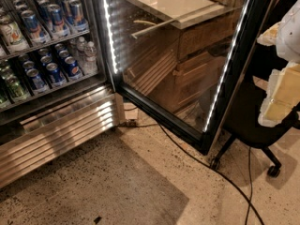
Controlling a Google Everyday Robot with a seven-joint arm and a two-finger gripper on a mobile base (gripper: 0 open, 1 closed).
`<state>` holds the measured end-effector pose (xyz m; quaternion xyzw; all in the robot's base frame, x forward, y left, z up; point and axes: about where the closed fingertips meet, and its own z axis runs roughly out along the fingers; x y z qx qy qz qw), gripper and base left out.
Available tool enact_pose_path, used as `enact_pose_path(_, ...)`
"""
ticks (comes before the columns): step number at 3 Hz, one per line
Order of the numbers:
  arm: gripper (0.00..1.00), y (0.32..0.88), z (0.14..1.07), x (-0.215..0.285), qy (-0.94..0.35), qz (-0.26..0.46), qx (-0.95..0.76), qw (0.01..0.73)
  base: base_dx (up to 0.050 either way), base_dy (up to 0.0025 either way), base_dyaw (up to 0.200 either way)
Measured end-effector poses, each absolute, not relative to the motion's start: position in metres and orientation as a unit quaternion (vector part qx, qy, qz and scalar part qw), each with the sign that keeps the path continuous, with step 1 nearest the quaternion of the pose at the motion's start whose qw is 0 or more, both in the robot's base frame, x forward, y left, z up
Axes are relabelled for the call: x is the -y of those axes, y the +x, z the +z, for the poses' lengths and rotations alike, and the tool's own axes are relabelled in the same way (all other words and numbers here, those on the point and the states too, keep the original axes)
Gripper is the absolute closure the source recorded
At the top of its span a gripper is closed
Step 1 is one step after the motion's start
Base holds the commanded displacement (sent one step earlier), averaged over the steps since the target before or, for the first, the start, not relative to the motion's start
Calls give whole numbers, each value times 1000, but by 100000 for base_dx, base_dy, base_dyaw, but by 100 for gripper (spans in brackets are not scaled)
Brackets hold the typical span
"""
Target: Close right fridge door
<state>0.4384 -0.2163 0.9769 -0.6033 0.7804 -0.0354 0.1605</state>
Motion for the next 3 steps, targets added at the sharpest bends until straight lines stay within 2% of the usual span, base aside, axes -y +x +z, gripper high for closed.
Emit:
enact_pose_path(1,0,438,977,216,-603,-35,-780,161,1,-3,-19966)
enact_pose_path(2,0,438,977,216,-603,-35,-780,161,4447,201,9271)
enact_pose_path(3,0,438,977,216,-603,-35,-780,161,1,-2,-19987)
